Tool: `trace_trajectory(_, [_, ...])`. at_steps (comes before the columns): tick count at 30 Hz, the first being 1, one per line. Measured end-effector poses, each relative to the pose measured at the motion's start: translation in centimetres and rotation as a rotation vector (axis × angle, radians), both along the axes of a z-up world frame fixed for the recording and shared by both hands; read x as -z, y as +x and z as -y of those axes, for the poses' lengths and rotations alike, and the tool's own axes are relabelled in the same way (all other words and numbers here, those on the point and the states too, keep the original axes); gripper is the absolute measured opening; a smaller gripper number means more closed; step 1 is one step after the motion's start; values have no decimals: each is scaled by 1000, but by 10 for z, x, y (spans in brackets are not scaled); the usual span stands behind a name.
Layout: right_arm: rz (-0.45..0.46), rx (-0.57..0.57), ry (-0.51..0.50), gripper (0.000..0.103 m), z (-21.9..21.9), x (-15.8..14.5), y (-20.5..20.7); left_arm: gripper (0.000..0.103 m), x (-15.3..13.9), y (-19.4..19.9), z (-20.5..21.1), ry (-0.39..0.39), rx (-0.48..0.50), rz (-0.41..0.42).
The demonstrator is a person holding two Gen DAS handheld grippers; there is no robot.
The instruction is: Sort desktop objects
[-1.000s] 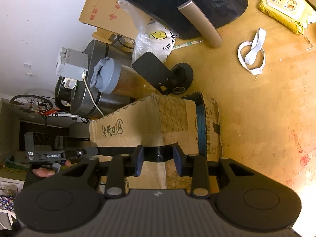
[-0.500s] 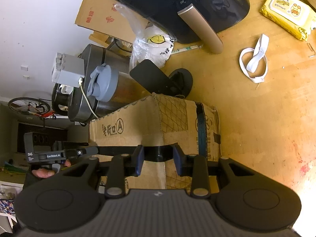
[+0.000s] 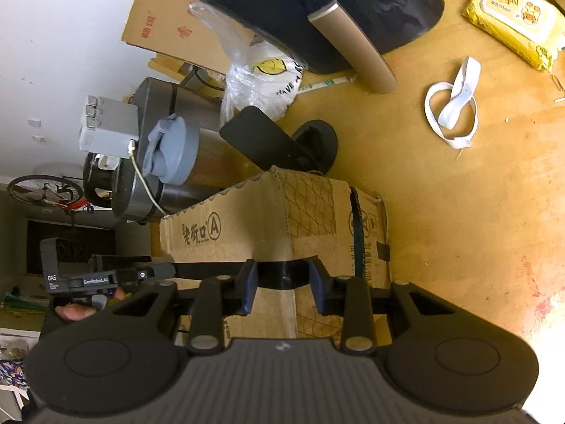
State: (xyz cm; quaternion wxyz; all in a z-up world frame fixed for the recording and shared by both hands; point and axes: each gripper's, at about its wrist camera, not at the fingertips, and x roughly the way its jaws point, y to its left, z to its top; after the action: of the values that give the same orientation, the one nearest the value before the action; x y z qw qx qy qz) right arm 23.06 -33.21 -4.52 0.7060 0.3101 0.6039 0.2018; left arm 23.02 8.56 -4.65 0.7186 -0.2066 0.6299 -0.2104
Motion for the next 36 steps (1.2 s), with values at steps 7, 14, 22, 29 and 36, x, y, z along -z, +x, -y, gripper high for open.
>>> trace_trajectory(7, [-18, 22, 14, 26, 4, 10, 0, 47, 5, 2, 3, 7, -5, 2])
trace_trajectory(14, [-5, 42, 14, 63, 5, 10, -1, 66, 6, 0, 3, -3, -26, 8])
trace_trajectory(22, [25, 80, 0, 103, 6, 9, -5, 98, 3, -8, 1, 13, -54, 31])
trace_trajectory(29, [33, 74, 4, 103, 2, 6, -8, 98, 1, -14, -1, 13, -64, 31])
trace_trajectory(36, [52, 79, 9, 103, 1, 1, -14, 98, -8, -19, 0, 9, -70, 51])
